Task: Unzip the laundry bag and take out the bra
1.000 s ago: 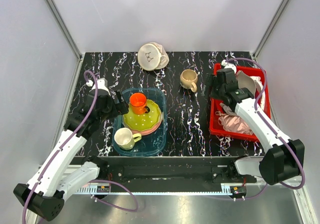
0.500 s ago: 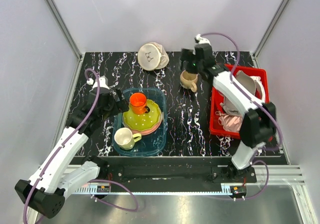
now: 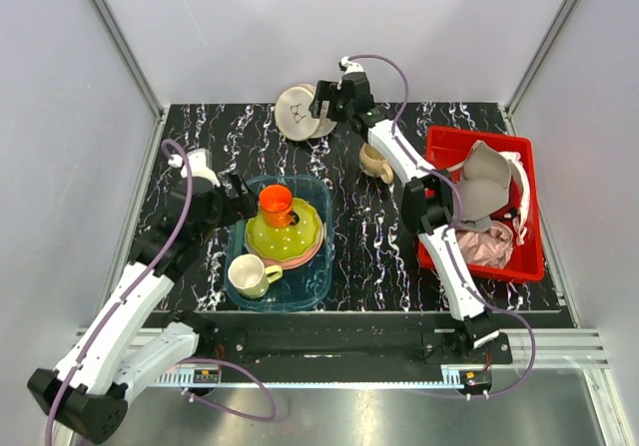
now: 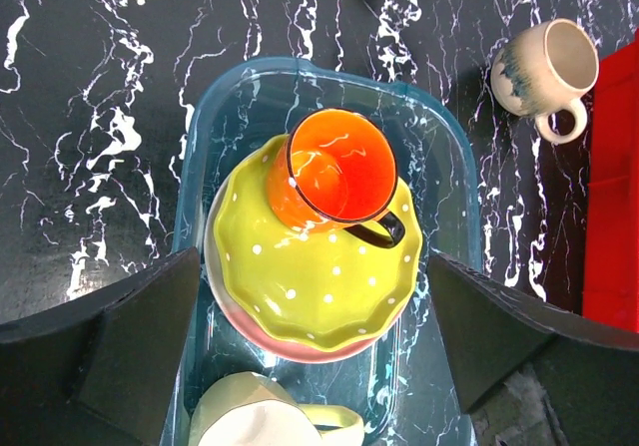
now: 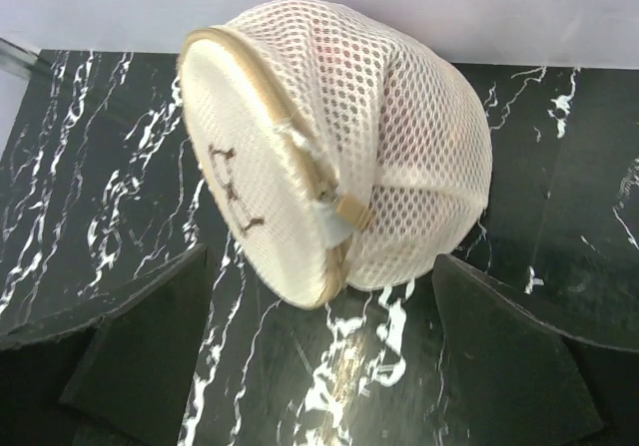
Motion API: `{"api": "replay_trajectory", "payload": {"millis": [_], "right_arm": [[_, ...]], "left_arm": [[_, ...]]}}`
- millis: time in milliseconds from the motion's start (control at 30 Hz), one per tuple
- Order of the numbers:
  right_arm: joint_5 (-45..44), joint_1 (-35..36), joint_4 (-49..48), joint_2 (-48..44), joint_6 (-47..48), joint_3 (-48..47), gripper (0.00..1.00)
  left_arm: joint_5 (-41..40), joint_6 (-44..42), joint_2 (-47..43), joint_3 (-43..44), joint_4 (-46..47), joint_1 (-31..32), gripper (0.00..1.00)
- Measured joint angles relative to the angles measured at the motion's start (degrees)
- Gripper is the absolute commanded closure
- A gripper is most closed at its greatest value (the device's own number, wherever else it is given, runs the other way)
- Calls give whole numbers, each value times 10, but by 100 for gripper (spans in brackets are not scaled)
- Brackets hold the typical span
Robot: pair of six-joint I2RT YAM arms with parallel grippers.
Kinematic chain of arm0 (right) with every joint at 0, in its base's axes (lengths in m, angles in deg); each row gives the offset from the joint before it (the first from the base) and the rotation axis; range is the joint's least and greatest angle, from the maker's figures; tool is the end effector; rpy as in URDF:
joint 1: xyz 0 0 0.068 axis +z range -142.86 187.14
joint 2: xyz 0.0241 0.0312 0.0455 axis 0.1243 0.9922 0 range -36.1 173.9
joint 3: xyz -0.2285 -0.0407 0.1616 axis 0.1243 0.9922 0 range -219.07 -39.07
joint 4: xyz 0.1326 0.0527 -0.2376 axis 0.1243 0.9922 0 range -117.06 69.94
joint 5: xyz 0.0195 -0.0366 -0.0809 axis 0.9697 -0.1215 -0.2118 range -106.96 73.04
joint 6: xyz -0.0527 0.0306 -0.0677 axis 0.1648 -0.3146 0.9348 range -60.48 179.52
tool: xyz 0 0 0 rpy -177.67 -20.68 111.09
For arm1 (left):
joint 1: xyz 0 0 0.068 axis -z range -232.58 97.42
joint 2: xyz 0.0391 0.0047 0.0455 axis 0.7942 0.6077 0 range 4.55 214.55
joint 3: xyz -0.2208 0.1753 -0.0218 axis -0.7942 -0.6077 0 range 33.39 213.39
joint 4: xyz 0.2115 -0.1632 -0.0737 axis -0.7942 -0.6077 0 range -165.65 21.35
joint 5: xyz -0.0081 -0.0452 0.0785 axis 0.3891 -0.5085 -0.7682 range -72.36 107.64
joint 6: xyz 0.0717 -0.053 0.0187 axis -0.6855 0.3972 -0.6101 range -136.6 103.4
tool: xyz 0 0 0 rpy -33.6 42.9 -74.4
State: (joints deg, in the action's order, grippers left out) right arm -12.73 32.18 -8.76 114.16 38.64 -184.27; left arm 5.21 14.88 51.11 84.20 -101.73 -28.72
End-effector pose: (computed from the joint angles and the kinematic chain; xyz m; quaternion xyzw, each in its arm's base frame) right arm 0.6016 0.2877 0.2247 -0.0506 0.8338 0.2425 0.4934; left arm 0.2107 -0.0740 0.3176 -0.1118 0.8503 -0.1524 0.4913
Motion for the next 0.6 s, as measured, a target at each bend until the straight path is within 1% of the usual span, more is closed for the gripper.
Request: {"api": "replay_trajectory", "payload": {"millis": [33,100,133,167,233,267,300,367,433,500,600], "right_arm": [[0,0,1,36,0,-44,3],[2,0,-5,69,-2,-70,12],[6,0,-10,77,-4,-70,34],[13,0,-17,83,-7,-66,44],[24,0,-37,83,-14,-48,75],[30,0,-46,83,-17,-43,95],[35,0,-55,83,-20,-39,100],[50,0,-73,76,-25,-21,100],[64,0,-80,54,-27,17,100],[82,0,-91,14,-26,79,100],[115,0,-109,-72,-18,196,100]], "left_arm": [[4,-1,7,0,3,0,1],[9,-2,20,0,5,0,1],[13,-3,28,0,5,0,1],[16,-5,36,0,5,0,1],[22,-9,52,0,5,0,1],[22,-11,58,0,5,0,1],[22,-12,63,0,4,0,1],[19,-12,69,1,2,0,1],[12,-13,70,2,1,0,1],[7,-17,69,9,2,0,1],[6,-28,73,27,2,-4,1]]}}
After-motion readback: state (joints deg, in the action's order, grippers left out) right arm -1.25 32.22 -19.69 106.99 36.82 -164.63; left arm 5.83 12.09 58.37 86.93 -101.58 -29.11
